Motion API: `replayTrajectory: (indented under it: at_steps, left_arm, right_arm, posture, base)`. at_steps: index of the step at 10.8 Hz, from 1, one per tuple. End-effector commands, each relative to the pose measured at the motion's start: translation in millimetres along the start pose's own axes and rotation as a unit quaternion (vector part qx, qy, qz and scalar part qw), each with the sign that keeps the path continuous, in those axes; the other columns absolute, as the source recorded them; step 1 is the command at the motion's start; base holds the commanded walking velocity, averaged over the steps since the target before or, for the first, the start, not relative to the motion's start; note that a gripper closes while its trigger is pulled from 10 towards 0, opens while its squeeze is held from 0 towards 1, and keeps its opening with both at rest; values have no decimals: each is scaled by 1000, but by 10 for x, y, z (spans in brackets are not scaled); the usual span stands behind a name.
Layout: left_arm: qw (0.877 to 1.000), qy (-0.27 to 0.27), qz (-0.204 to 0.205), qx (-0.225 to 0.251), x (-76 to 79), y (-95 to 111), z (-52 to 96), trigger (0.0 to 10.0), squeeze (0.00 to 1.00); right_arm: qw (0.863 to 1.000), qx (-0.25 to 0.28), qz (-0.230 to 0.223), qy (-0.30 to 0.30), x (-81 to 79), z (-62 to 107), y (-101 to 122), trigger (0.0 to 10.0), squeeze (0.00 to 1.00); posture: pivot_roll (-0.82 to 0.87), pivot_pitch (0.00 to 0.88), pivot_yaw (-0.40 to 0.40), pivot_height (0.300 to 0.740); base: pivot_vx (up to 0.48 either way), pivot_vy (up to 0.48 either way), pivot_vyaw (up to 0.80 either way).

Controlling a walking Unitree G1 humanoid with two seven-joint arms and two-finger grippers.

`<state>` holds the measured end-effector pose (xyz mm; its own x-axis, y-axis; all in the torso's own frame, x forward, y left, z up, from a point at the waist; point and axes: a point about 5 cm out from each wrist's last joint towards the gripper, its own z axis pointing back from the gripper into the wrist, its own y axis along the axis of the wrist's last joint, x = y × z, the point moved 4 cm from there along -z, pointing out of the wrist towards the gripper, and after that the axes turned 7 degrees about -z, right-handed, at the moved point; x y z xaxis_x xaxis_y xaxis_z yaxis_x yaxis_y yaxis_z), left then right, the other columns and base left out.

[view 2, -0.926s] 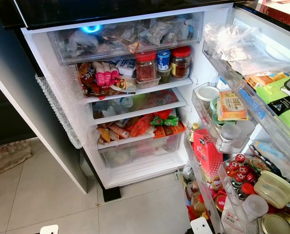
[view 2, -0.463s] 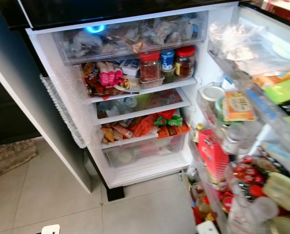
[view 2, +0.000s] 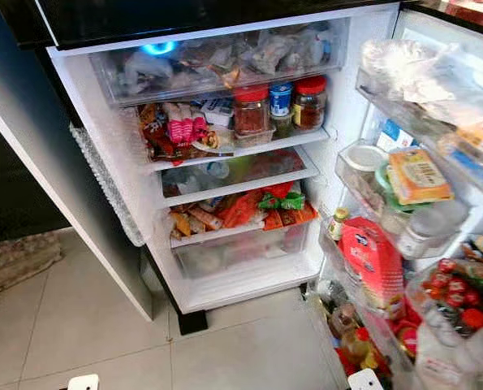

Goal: Restocking fridge

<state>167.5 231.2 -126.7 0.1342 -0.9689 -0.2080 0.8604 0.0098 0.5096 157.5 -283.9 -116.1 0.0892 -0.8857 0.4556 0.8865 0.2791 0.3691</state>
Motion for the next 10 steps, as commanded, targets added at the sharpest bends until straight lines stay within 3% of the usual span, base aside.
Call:
replayTrajectory:
  at_steps: [1, 8, 10]
  left_arm:
    - [1000, -18, 7, -9, 90, -40, 7, 10000, 0]
    - [1000, -23, 5, -6, 102, -26, 7, 10000, 0]
    - [999, -20, -14, 34, 88, 78, 10, 10000, 0]
  right_arm:
    - [1000, -3, -6, 3, -30, 5, -17, 10000, 0]
    - [1000, -3, -16, 23, -183, 21, -7, 10000, 0]
    - [989, -5, -119, 83, -401, 49, 36, 10000, 0]
  posture:
    - [-53, 0, 46, 740]
    - [-52, 0, 48, 740]
    - [-46, 0, 46, 740]
  base:
    - [0, 0, 0]
    - [0, 0, 0]
    - [0, 0, 0]
